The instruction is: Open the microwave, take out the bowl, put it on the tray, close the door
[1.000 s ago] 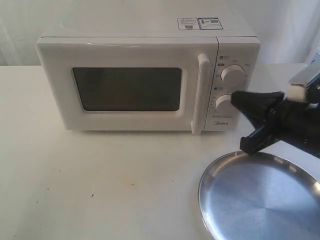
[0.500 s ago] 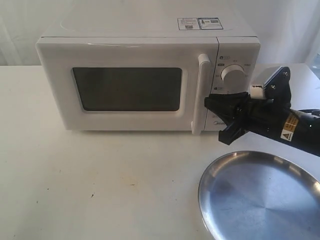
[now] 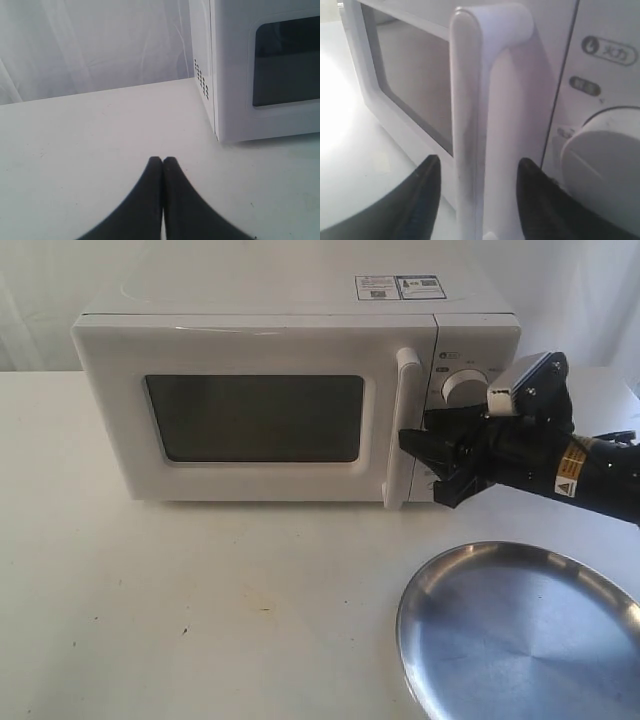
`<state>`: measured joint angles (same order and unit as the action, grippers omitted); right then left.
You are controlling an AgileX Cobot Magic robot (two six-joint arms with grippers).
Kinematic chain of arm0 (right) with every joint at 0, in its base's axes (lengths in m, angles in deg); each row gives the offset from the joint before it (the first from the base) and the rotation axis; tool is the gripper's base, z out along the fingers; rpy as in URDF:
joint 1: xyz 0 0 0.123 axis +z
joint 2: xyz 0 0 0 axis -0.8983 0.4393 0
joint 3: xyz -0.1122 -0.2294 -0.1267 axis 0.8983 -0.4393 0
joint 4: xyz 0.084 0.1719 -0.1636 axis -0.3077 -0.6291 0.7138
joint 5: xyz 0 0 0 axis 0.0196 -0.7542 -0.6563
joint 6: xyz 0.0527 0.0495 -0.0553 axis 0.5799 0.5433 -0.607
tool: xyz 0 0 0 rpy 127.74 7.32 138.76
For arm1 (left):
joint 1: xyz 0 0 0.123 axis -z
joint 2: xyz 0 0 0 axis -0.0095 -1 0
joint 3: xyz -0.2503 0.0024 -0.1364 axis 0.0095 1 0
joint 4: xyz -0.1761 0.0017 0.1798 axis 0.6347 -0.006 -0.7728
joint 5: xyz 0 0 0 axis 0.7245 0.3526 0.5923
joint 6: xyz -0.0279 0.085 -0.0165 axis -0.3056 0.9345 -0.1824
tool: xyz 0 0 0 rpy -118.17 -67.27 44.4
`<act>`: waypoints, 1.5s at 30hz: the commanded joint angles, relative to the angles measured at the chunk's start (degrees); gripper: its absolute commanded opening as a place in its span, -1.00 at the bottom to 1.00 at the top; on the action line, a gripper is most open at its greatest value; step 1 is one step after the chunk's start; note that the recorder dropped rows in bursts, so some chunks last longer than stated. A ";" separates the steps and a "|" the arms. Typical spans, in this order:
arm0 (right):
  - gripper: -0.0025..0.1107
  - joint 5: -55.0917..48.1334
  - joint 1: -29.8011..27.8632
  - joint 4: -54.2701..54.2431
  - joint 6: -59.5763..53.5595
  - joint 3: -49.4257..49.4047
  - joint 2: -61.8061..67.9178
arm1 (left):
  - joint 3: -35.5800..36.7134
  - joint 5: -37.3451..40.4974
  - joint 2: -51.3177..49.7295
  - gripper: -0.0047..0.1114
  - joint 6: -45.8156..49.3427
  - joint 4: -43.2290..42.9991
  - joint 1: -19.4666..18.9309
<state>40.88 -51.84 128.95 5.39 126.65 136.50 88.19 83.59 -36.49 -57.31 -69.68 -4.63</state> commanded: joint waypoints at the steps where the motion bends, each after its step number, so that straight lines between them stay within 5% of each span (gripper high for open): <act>1: -0.23 0.15 -0.17 6.58 7.09 4.13 3.04 | -0.16 0.05 0.12 -0.92 0.00 0.35 0.12; 11: -0.50 1.41 -0.17 7.01 7.09 6.43 5.36 | -0.16 0.05 0.12 -0.92 0.00 0.35 0.12; 17: -0.95 2.29 0.36 7.64 4.39 6.58 5.35 | -0.16 0.05 0.12 -0.92 0.00 0.35 0.12; 26: -0.96 11.55 2.18 13.33 0.65 6.58 5.25 | -0.16 0.05 0.12 -0.92 0.00 0.35 0.12; 45: -0.96 11.55 2.18 30.59 4.21 6.58 -1.64 | -0.16 0.05 0.12 -0.92 0.00 0.35 0.12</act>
<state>37.26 -51.43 145.33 10.80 133.46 138.08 88.19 83.59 -36.49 -57.31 -69.68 -4.63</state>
